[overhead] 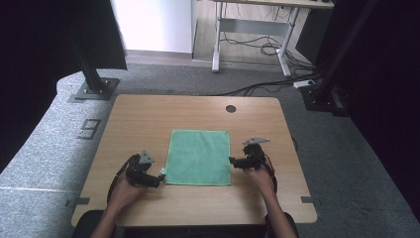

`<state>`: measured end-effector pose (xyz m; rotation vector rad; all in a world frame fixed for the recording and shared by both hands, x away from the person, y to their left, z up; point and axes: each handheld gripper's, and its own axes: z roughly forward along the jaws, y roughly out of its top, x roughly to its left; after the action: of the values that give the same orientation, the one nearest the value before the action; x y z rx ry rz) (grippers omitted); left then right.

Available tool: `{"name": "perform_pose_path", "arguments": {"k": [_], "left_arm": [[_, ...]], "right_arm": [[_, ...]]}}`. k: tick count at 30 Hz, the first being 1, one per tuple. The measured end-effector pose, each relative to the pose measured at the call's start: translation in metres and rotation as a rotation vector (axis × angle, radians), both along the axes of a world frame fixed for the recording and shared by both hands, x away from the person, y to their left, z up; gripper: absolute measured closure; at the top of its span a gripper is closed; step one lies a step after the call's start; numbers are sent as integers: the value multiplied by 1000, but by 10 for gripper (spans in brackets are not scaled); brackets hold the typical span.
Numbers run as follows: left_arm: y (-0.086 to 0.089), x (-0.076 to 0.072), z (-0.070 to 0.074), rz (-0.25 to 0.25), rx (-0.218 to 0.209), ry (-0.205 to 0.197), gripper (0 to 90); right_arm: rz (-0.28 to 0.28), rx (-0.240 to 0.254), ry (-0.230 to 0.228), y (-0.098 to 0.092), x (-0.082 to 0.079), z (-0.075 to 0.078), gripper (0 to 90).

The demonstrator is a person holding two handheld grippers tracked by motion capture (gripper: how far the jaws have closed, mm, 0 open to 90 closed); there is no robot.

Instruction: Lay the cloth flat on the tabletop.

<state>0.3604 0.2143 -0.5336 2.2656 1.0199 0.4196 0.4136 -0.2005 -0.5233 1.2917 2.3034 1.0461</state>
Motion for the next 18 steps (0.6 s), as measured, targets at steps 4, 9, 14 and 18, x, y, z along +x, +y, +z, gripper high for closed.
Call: {"name": "perform_pose_path", "arguments": {"k": [4, 9, 14, 18], "left_arm": [[4, -1, -1, -7, 0, 10, 50], [8, -2, -8, -13, 24, 27, 23], [9, -1, -12, -13, -17, 41, 2], [11, -1, -14, -17, -35, 24, 0]], "right_arm": [[12, -22, 11, -1, -18, -5, 137], [16, -4, 10, -6, -44, -11, 74], [26, -48, 10, -10, -53, -25, 24], [44, -59, -27, -11, -56, -32, 0]]}}
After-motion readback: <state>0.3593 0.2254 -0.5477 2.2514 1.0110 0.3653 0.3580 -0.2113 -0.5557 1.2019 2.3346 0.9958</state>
